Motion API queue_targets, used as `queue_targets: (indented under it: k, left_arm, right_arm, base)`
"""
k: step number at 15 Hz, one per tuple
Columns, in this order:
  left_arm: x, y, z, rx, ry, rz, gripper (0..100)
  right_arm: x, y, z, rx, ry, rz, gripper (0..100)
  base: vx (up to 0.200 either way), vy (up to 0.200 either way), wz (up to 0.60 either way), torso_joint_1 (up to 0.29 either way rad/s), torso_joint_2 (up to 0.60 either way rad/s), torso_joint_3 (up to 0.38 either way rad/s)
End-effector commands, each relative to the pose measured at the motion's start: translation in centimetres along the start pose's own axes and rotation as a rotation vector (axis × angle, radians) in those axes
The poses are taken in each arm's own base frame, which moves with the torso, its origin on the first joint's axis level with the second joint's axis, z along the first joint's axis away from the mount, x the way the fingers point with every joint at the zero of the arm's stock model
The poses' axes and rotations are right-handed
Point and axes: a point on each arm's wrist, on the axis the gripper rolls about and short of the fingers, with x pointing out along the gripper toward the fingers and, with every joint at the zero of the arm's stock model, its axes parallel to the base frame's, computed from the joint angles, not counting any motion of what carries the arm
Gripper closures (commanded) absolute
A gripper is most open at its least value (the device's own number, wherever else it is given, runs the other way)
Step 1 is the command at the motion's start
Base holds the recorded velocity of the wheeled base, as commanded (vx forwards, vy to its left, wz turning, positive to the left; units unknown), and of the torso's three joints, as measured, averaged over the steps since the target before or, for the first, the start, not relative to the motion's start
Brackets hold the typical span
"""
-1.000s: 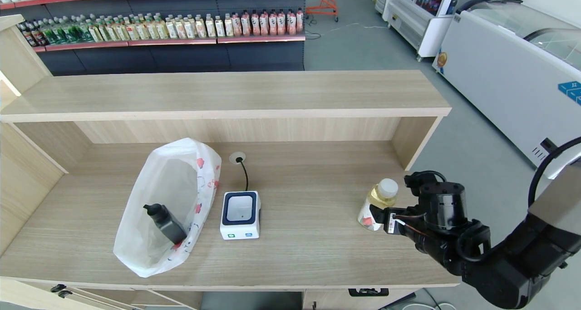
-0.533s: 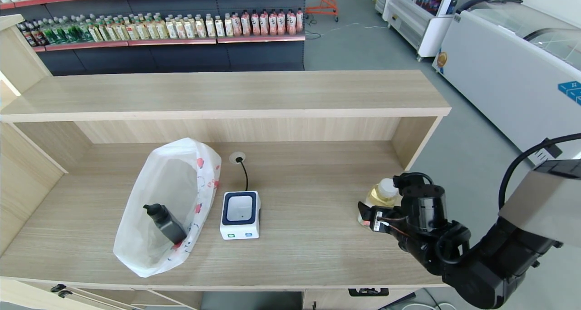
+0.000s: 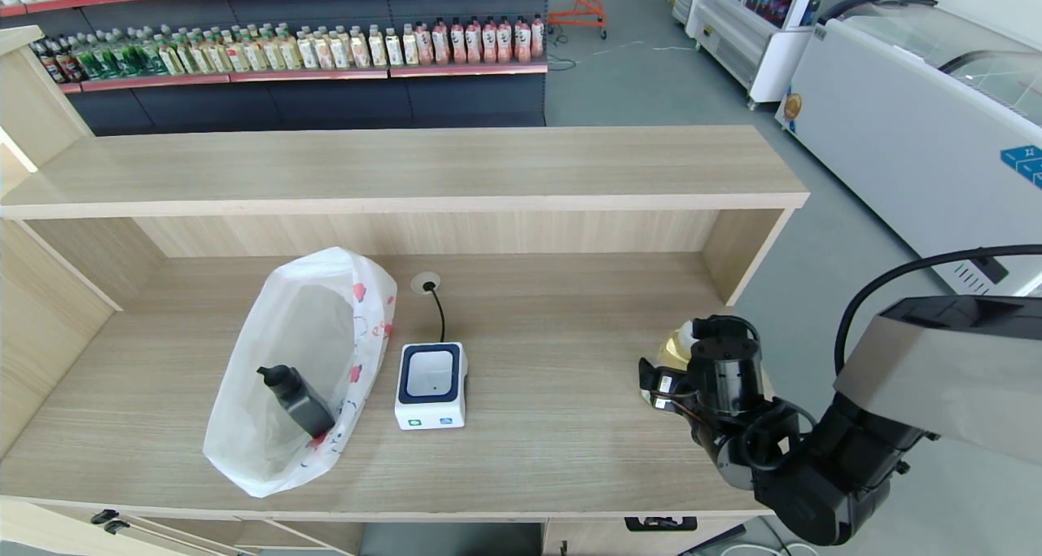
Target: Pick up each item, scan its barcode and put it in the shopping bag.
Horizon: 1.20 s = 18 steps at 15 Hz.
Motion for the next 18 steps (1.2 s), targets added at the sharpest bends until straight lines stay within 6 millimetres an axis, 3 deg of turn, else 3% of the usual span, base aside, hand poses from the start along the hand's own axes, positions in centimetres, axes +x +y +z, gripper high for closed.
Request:
queue_targets:
  k: [1, 5, 10, 11, 18]
  left_arm:
    - [0.0, 0.0, 0.0, 0.0, 0.0, 0.0, 0]
    - [0.0, 0.0, 0.0, 0.0, 0.0, 0.0, 0]
    - [0.0, 0.0, 0.0, 0.0, 0.0, 0.0, 0]
    - [0.0, 0.0, 0.0, 0.0, 0.0, 0.0, 0]
    - [0.0, 0.0, 0.0, 0.0, 0.0, 0.0, 0]
  right_arm:
    - [0.5, 0.2, -0.1, 0.001, -0.005, 0.001, 0]
    - [1.0, -0.1, -0.1, -0.008, -0.004, -0.011, 0]
    - [3.5, -0.4, 0.8, -0.053, -0.049, -0.036, 0]
    - [3.6, -0.5, 0.8, -0.065, -0.045, -0.021, 100]
    - [4.0, -0.6, 1.2, -0.142, -0.056, 0.024, 100]
  base:
    - [0.0, 0.0, 0.0, 0.0, 0.0, 0.0]
    - [0.0, 0.0, 0.0, 0.0, 0.0, 0.0]
    - [0.0, 0.0, 0.0, 0.0, 0.0, 0.0]
    - [0.0, 0.0, 0.0, 0.0, 0.0, 0.0]
    - [0.0, 0.0, 0.0, 0.0, 0.0, 0.0]
